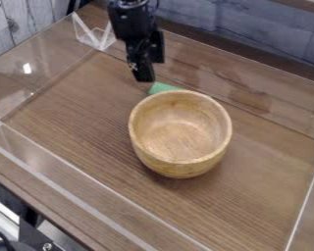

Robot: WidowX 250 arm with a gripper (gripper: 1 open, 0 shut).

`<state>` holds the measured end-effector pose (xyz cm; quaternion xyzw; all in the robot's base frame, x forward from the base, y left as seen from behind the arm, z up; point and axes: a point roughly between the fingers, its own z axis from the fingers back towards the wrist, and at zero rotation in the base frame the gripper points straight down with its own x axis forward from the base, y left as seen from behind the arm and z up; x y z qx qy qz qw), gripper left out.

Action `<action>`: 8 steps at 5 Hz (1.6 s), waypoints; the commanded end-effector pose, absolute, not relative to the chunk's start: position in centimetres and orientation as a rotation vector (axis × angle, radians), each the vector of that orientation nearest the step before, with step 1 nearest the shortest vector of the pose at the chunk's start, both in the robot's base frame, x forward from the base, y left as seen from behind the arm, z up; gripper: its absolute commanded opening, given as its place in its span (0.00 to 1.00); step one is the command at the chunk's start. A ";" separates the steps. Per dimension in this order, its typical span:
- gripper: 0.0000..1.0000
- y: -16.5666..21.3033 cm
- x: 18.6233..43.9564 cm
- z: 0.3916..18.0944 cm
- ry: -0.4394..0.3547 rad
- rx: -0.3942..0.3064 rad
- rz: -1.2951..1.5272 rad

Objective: Move green object from inside the wooden bowl to the table next to it

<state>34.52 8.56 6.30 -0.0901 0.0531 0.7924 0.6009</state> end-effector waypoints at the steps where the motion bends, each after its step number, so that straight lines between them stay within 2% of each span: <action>1: 1.00 8.7 35.7 10.0 0.025 -0.286 1.859; 5: 1.00 8.8 36.1 10.6 0.057 -0.305 1.837; 6: 0.00 8.4 36.1 10.7 0.069 -0.308 1.824; 8: 0.00 9.3 37.6 10.5 0.060 -0.329 1.987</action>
